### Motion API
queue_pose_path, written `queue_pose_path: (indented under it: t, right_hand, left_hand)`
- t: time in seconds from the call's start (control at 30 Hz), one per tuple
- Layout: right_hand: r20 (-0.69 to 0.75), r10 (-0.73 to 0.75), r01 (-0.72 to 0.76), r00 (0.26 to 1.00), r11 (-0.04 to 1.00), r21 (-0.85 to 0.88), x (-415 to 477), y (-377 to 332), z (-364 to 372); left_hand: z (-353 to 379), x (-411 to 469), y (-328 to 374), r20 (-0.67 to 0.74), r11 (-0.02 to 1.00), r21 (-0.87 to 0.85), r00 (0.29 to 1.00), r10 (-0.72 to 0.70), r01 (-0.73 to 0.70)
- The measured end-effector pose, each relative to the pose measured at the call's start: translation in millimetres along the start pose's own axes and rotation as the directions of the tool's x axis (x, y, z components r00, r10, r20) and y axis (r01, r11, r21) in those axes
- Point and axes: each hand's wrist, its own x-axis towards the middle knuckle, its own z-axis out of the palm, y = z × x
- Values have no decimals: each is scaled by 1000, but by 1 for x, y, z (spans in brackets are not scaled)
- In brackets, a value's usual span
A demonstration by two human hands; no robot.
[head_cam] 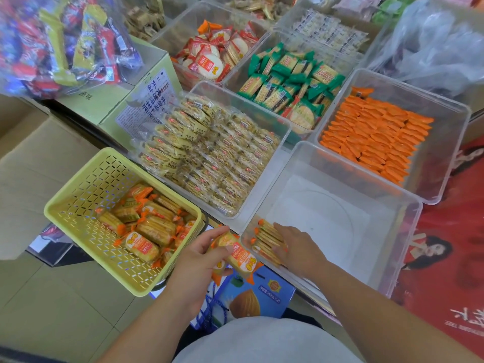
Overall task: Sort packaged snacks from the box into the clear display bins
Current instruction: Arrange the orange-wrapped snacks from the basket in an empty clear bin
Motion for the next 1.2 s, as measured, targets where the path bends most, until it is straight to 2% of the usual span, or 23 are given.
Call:
queue_pose_path:
  t: [0.1,0.17,0.3,0.37,0.43,0.5,0.57,0.67,0.77,0.87,0.9,0.97,1.03,1.07,1.1,1.2]
  right_hand:
    - [23,44,-47,999,981,190,-2,4,-5]
    - [-9,95,-87,995,947,309,-5,5,-10]
    - [-182,155,-97,971,950,296,-16,3,-22]
    - [-285,162,-32,945,910,413,-24,-8,-35]
    - [-240,161,35,957,761,648,-36,-25,-51]
    - [-83,75,23,994,595,803,-49,-46,-66]
    - [39,-36,-15,999,499,866,-61,-63,-74]
    - [65,-115,-11,991,415,910,-73,-78,-72]
    - [32,-70,-8,997,316,949,-78,-88,-62]
    - [49,3,-49,999,113,992,-76,-93,-52]
    - [55,21,-56,998,55,997,-75,-93,-50]
    - [41,74,-40,996,-14,999,-70,-87,-51]
    - [7,159,-4,987,-13,1000,-58,-76,-58]
    - [-17,223,9,975,35,999,-51,-68,-63]
    - [-52,301,13,952,129,992,-42,-58,-68]
    - [-229,469,-70,853,537,841,-9,-21,-77]
  left_hand:
    - [7,2,5,28,1000,1,1000,11,-11]
    - [12,5,9,58,1000,6,998,15,-15]
    - [23,10,17,87,998,47,995,47,-52]
    - [27,13,21,93,995,67,993,68,-74]
    - [30,15,25,98,991,89,991,95,-104]
    - [36,17,29,116,982,131,986,117,-132]
    - [46,19,30,149,975,170,982,118,-143]
    - [62,22,28,162,971,181,979,126,-155]
    - [75,24,25,126,965,221,985,116,-142]
    - [85,23,19,180,932,296,971,160,-208]
    - [87,23,18,212,892,365,957,199,-266]
    - [86,23,16,266,736,551,919,291,-393]
    - [79,29,14,262,594,683,902,344,-425]
    - [75,31,14,228,546,736,906,357,-401]
    - [70,33,13,189,502,781,907,376,-371]
    - [58,34,7,148,434,838,902,406,-332]
